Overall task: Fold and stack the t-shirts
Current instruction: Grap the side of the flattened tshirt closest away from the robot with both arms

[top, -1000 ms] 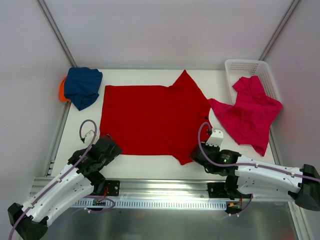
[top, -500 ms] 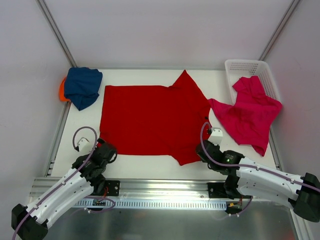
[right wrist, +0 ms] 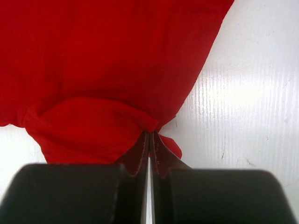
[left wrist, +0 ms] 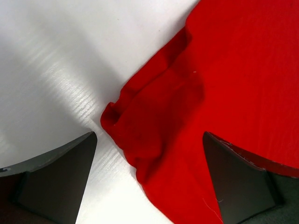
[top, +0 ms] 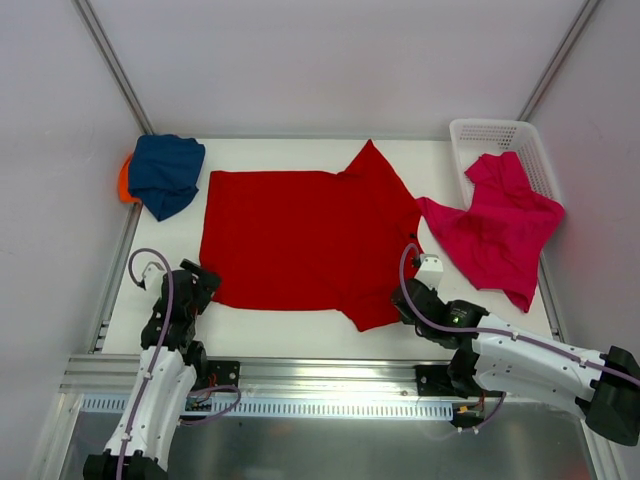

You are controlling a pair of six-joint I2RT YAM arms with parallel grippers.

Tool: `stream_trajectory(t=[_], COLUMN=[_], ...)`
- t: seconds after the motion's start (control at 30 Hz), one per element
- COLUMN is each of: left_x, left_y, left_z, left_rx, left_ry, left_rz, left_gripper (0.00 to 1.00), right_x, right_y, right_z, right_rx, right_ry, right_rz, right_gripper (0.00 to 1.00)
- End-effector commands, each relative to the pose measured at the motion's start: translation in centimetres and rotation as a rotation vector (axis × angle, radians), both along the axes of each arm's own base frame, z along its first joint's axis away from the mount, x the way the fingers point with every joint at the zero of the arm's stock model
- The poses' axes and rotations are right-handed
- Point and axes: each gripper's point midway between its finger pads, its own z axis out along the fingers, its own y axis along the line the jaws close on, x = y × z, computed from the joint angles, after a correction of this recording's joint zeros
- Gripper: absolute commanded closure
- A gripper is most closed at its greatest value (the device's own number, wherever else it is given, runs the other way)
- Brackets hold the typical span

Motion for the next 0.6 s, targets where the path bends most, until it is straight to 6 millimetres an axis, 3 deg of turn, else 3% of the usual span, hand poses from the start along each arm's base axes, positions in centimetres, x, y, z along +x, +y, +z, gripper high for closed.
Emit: stream_trajectory(t=[0.0, 0.1, 0.2, 0.4, 0.43, 0.53, 0.57], left_x=[0.0, -0.1, -0.2, -0.3, -0.3, -0.2, -0.3], left_y=[-1.9, -1.7, -1.6, -1.5, -1.5, -1.3, -1.2], left_z=[0.1, -0.5, -1.0, -1.2, -1.2, -1.0, -1.1], left_rx=[-0.017, -0.045, -0.061, -0.071, -0.071, -0.069, -0.067], left_ry=[0.043, 0.049, 0.044, 0.065, 0.064, 0.053, 0.058], left_rz=[-0.151, -0.135, -0.128, -0.123, -0.119, -0.109, -0.106], left_gripper=[0.01, 0.02, 0.15, 0.27, 0.47, 0.76, 0.76], right_x=[0.2, 0.3, 0.3, 0.4, 0.5, 0.5, 0.5], right_y=[0.1, 0.1, 0.2, 0.2, 0.3, 0.3, 0.5], right_z=[0.0, -0.1, -0.3, -0.4, -0.4, -0.6, -0.6], right_rx=[0.008, 0.002, 0.0, -0.009, -0.008, -0.013, -0.009], right_ry=[-0.005, 0.001, 0.009, 0.015, 0.016, 0.022, 0.023], right_rz=[0.001, -0.004, -0.002, 0.0, 0.0, 0.0, 0.003], right_gripper=[1.0, 1.0, 1.0, 1.0, 1.0, 1.0, 1.0])
